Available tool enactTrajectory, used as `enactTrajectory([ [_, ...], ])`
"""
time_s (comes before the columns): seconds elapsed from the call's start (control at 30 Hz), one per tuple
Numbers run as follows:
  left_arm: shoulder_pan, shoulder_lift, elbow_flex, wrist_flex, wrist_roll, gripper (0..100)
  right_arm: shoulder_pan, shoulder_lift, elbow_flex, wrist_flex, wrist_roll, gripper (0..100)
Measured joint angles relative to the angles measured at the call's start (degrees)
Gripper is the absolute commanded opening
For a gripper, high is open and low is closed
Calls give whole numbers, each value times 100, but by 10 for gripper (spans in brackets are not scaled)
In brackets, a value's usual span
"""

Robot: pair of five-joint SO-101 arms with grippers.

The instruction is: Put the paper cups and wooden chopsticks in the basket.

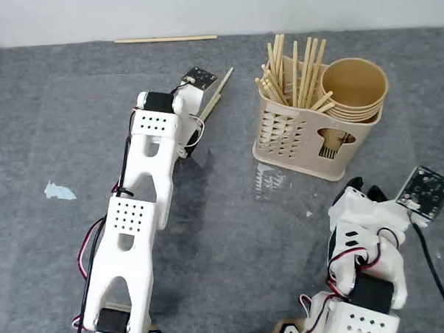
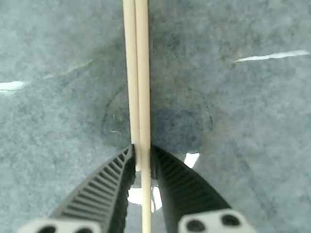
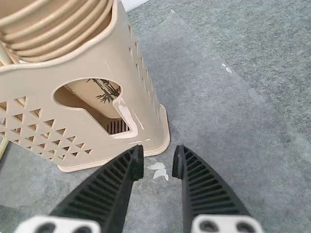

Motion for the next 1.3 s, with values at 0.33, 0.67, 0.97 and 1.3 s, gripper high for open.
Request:
enactTrajectory([
  [0.33, -9, -343, 554, 0, -18, 10, 0, 0, 0, 0, 0, 111],
  [0.67, -53, -3024, 3824, 9, -158, 10, 18, 0, 0, 0, 0, 111],
  [0.97, -53, -4967, 5741, 9, -185, 10, 18, 0, 0, 0, 0, 111],
  [1.3, 176, -6892, 5609, 18, 141, 10, 18, 0, 0, 0, 0, 111],
])
